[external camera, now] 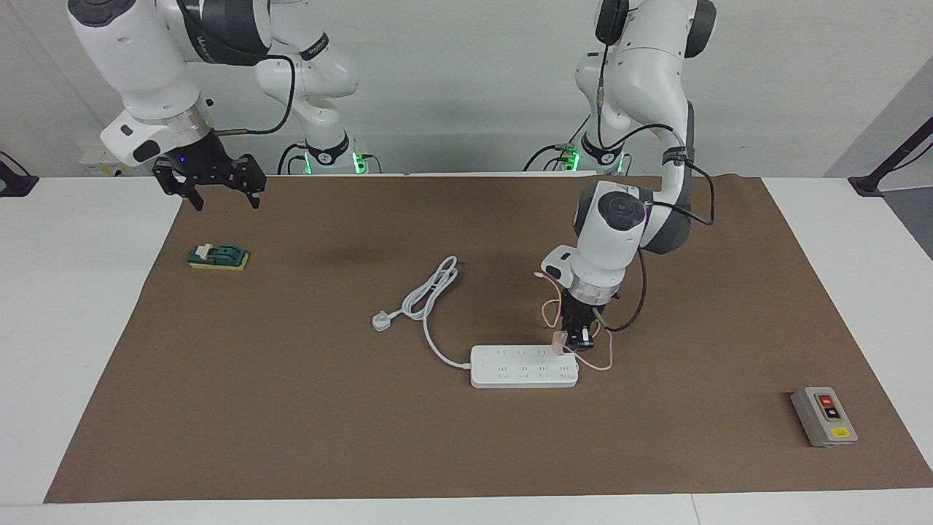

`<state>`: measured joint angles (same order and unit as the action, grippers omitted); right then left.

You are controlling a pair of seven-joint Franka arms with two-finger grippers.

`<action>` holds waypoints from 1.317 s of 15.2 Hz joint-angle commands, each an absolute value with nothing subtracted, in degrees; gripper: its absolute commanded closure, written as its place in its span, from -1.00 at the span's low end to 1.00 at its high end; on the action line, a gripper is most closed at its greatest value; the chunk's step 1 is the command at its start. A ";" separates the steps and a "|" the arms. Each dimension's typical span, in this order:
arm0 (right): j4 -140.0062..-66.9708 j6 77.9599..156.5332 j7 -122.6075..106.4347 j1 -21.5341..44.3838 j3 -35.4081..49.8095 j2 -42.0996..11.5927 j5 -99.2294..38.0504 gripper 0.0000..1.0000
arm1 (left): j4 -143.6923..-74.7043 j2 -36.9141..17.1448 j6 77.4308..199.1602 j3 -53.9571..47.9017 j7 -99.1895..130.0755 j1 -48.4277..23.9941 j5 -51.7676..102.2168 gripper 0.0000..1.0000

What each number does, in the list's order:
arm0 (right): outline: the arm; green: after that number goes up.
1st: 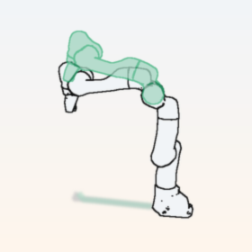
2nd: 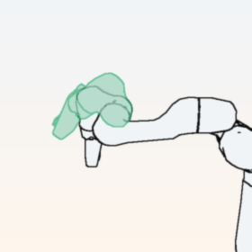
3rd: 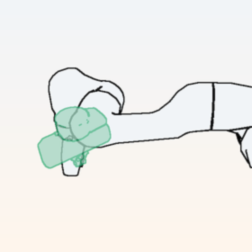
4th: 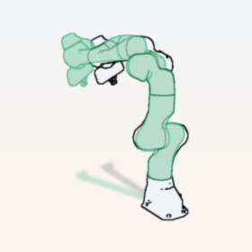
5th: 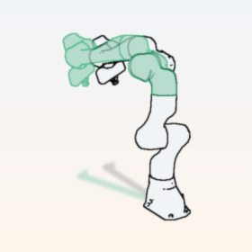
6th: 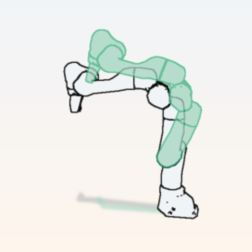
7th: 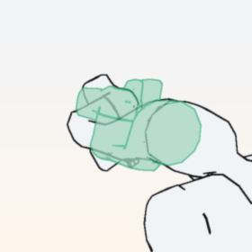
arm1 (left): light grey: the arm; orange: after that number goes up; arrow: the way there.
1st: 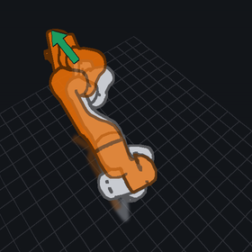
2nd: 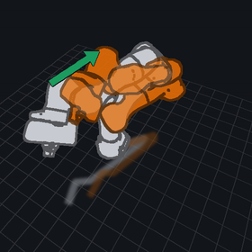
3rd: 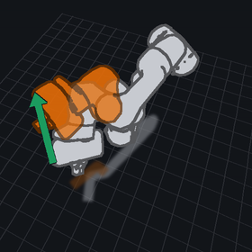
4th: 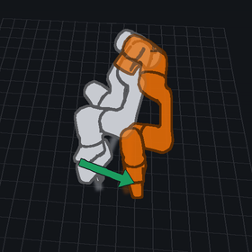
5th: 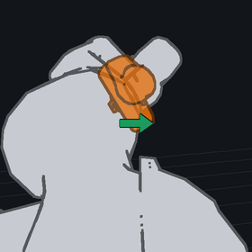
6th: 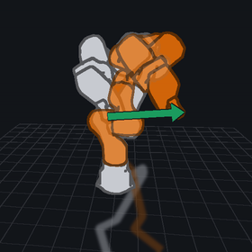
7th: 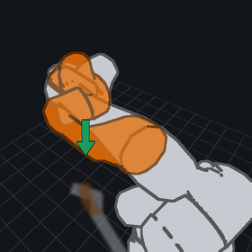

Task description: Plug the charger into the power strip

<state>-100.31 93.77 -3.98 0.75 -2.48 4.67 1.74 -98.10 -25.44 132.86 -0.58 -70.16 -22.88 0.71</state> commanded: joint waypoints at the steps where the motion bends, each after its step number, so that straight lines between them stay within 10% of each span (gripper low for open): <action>1: -101.43 93.34 -3.25 -0.18 -1.76 5.98 1.85 -1.00 | -98.35 -25.84 130.25 -0.44 -71.46 -22.15 -0.09 1.00; 20: -101.43 93.34 -3.25 -0.09 -1.76 5.89 1.93 -1.00 | -86.77 -36.10 127.81 -1.84 -84.61 -18.20 5.71 1.00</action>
<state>-100.31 93.77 -3.98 0.75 -2.48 4.67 1.74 -92.13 -29.38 127.13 -1.61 -79.80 -20.27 6.06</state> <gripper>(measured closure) 0.000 0.692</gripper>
